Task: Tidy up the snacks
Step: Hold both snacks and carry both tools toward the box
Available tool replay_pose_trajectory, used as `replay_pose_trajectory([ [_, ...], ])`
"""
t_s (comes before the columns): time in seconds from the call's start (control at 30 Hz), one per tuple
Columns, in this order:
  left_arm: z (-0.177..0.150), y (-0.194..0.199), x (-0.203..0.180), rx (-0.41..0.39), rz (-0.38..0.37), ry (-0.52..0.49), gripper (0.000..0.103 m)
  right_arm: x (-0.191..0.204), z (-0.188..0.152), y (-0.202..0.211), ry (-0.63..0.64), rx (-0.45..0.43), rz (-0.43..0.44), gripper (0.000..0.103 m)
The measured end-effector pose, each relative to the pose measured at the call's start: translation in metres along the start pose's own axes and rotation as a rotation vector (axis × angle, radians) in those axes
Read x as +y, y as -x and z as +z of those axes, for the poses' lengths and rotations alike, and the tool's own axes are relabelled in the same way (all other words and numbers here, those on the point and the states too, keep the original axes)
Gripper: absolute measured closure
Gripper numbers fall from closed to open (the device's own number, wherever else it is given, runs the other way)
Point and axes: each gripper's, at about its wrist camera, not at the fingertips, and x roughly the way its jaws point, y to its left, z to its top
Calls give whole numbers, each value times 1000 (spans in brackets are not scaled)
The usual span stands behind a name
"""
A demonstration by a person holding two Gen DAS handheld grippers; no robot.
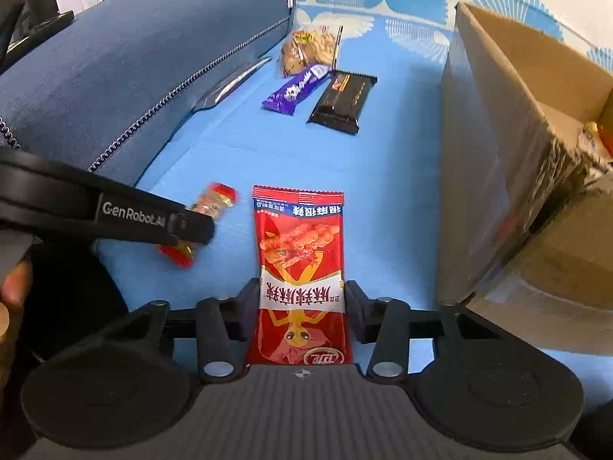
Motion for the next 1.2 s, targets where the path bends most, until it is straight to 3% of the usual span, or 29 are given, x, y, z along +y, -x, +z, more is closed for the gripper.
replay_pose_trajectory([
  [0.1,2,5,8,-19,8,46,85,-1,1,3,-7,-19,-21,58],
  [0.33,7,-4,21,56,-23,114,85,-1,0,-3,-19,10,-28,55],
  [1.2,6,-6,17,63,-29,100,85,0,-2,-3,-35,0,-46,56],
])
